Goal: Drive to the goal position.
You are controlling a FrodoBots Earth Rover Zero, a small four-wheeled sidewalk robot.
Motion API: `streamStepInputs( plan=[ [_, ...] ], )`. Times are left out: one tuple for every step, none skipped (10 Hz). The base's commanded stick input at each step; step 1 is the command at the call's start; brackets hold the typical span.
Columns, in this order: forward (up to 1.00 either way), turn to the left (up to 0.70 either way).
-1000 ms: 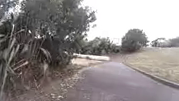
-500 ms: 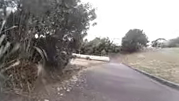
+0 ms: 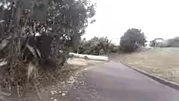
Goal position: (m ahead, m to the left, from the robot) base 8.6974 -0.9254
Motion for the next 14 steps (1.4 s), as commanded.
streamStepInputs(
  plan=[
    [0.45,0.0],
    [0.45,0.0],
    [0.45,0.0],
    [0.45,0.0],
    [0.45,0.0],
    [0.45,0.0],
    [0.45,0.0],
    [0.45,0.0],
    [0.45,0.0],
    [0.45,0.0],
    [0.45,0.0],
    [0.45,0.0],
    [0.45,0.0],
    [0.45,0.0]
  ],
)
